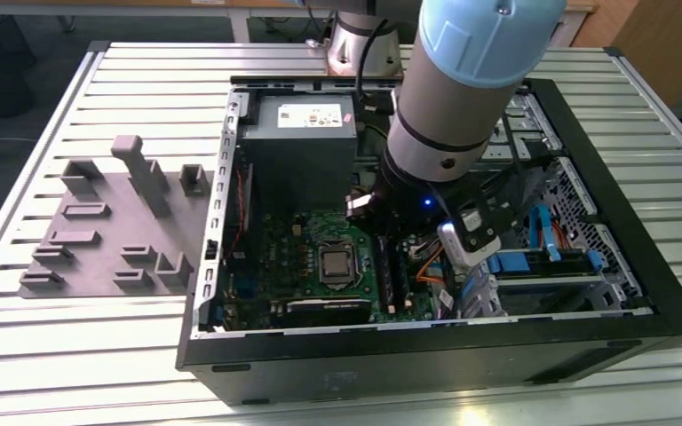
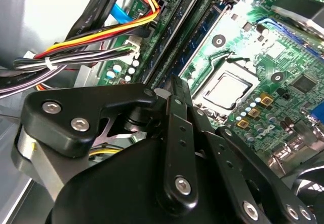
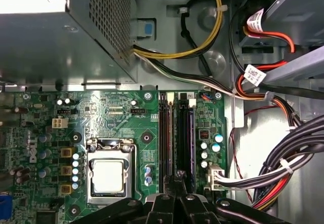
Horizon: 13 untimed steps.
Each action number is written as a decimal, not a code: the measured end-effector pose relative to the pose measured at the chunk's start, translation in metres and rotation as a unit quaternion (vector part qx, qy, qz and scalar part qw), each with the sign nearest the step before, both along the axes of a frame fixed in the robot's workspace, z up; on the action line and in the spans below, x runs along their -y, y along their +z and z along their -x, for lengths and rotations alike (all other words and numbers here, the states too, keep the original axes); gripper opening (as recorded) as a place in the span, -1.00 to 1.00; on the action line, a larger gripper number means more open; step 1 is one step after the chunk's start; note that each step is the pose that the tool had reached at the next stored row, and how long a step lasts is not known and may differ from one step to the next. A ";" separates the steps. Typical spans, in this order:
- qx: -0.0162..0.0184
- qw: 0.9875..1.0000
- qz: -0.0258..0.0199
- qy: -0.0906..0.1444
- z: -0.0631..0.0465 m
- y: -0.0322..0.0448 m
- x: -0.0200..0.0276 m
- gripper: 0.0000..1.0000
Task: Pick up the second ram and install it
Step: 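Press down the second ram until it locks into place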
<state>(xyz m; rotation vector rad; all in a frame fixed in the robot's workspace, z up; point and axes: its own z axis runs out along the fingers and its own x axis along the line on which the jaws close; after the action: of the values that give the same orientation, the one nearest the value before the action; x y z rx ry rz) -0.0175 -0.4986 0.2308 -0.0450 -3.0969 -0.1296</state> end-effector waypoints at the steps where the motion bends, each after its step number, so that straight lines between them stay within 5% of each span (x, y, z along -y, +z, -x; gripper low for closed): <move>1: 0.000 1.000 0.000 0.000 0.000 -0.0007 0.0000 -0.79; 13: 0.000 1.000 0.001 0.000 0.000 -0.0109 0.0001 -0.79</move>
<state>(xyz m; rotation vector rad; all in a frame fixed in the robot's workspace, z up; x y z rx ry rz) -0.0175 -0.4988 0.2199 -0.0452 -3.0964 -0.1280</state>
